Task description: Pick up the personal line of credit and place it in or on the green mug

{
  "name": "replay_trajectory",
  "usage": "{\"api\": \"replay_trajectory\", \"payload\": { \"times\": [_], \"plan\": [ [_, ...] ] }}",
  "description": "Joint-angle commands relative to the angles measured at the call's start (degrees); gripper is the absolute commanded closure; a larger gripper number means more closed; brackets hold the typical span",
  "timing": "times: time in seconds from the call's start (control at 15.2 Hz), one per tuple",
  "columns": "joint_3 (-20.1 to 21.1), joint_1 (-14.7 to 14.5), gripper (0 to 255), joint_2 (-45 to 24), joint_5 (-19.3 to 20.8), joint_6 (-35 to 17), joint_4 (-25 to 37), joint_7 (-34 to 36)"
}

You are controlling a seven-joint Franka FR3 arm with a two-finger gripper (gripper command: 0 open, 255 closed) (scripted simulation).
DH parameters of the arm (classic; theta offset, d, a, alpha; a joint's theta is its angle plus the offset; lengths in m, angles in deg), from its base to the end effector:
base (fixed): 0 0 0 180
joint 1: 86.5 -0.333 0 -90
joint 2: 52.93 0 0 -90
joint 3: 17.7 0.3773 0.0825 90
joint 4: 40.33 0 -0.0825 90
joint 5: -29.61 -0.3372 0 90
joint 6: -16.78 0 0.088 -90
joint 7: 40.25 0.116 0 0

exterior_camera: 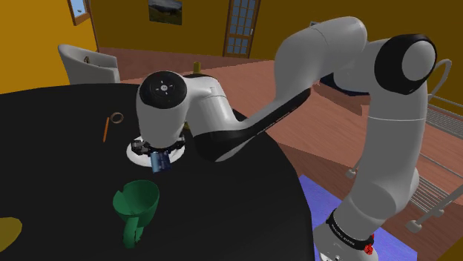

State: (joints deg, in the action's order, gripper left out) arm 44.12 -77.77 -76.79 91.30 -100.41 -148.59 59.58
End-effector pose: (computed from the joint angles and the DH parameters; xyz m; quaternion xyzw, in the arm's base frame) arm 0.4573 0.3883 0.4659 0.9442 -0.1599 0.2836 0.0499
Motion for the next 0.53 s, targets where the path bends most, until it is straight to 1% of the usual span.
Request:
{"api": "replay_trajectory", "payload": {
  "times": [0.0,0.46],
  "plan": [
    [0.87,0.74,255,1.03,-1.35,0.51,0.41,-1.19],
    [3.16,2.54,255,3.64,-5.12,2.58,2.64,-4.96]
  ]
}}
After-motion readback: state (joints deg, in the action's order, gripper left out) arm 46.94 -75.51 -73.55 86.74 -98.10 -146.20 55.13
